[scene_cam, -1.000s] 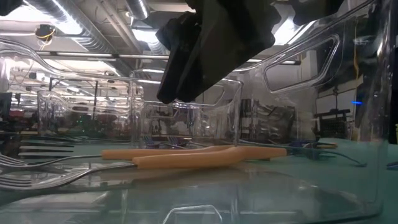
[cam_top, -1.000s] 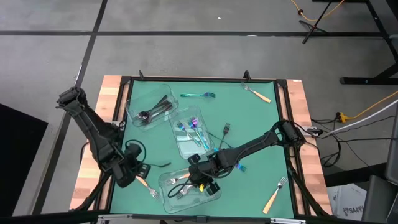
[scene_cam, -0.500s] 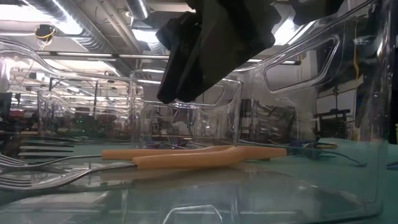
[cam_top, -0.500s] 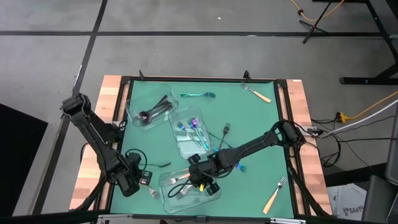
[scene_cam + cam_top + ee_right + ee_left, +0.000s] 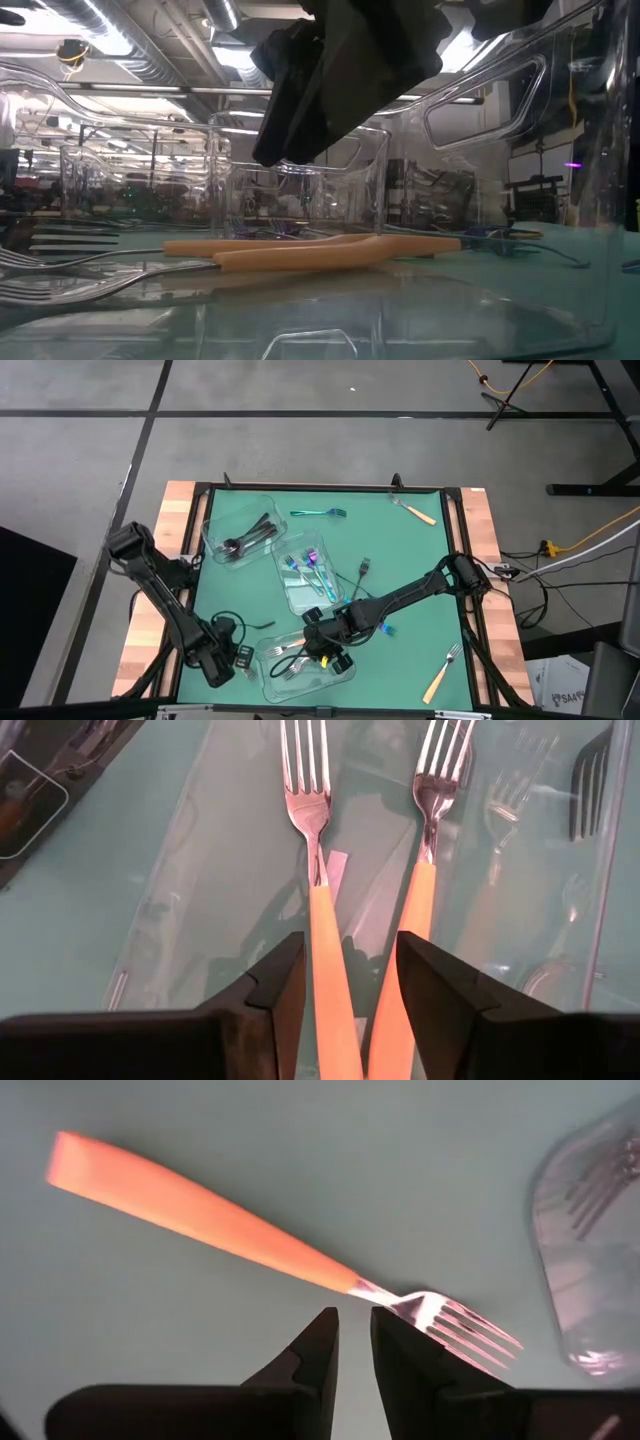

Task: Sort silverware by color (type)
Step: Put the yellow fork into the bottom transparent bin

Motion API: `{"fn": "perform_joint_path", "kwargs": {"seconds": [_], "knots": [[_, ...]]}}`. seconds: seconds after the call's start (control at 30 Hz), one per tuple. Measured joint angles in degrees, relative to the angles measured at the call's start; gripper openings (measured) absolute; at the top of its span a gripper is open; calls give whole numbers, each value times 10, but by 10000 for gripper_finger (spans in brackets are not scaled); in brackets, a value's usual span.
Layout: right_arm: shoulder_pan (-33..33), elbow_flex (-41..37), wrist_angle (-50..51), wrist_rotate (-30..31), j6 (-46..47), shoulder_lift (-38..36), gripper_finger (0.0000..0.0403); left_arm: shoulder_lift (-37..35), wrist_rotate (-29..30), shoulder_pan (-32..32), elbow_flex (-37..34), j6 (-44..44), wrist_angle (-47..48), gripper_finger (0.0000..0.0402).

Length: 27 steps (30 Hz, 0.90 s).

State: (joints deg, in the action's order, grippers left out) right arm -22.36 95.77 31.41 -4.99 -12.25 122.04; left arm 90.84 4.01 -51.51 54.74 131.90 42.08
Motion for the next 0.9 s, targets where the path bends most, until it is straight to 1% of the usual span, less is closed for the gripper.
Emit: {"fn": "perform_joint_path", "kwargs": {"seconds": [0.2,0.33,0.53,0.9], "knots": [[0,0,0,0,0,0,145,5,19,0,0,1,-28,57],[0,0,0,0,0,0,145,5,32,0,0,81,-28,57],[0,0,0,0,0,0,145,5,42,0,0,142,-27,57],[-1,0,0,0,0,0,145,5,45,0,0,142,-27,57]]}}
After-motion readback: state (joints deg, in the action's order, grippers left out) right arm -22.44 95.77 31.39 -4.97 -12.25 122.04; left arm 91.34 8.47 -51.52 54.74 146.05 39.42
